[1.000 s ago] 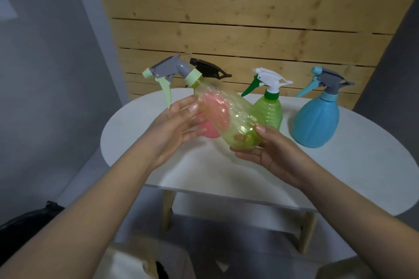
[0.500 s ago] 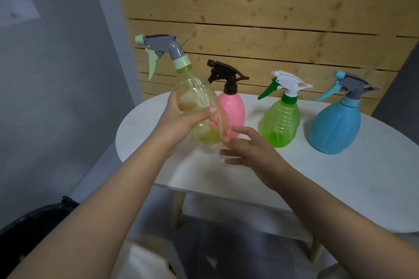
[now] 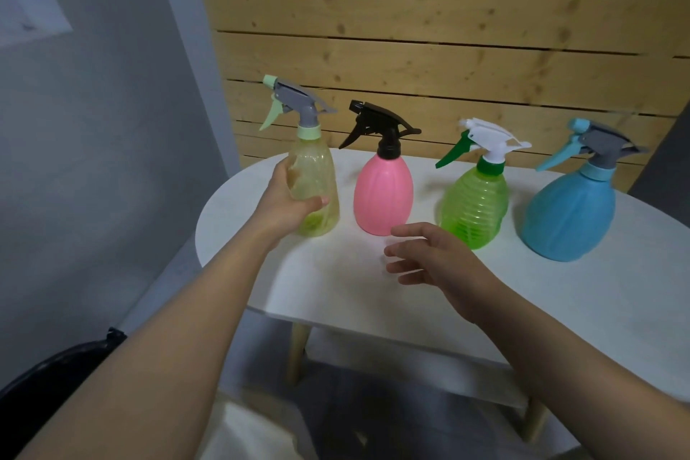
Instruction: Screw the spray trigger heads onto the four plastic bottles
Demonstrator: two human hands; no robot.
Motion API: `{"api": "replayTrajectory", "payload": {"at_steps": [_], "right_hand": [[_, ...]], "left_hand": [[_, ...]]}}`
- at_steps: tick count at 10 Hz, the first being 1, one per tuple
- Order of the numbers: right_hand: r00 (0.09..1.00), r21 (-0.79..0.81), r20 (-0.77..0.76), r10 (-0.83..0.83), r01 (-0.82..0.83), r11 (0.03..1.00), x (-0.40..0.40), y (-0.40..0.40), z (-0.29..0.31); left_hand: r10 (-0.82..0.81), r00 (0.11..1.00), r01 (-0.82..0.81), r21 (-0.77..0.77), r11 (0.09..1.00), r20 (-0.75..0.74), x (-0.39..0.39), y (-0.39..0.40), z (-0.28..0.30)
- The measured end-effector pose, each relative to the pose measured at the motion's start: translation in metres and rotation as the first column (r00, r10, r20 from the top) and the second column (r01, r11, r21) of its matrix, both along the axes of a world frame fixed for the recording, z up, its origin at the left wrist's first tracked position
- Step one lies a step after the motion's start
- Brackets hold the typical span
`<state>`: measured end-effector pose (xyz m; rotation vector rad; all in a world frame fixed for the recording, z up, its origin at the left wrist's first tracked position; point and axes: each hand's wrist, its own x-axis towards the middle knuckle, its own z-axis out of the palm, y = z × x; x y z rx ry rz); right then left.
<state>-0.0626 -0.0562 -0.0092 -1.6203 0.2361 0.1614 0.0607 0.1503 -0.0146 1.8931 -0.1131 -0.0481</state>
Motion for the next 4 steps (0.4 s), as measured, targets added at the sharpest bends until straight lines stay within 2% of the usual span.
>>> {"api": "replayTrajectory", "payload": {"at_steps": [3, 4], "right_hand": [[0.999, 0.007, 0.017, 0.04, -0.04, 0.999, -0.002, 0.0, 0.003], [0.997, -0.017, 0.069, 0.047, -0.046, 0.999, -0.005, 0.002, 0.016]], "left_hand": [[-0.008, 1.0, 0.008, 0.047, 0.999, -0.007, 0.006, -0.008, -0.006], [0.008, 1.0, -0.008, 0.073, 0.997, -0.003, 0.004, -0.01, -0.002]]}}
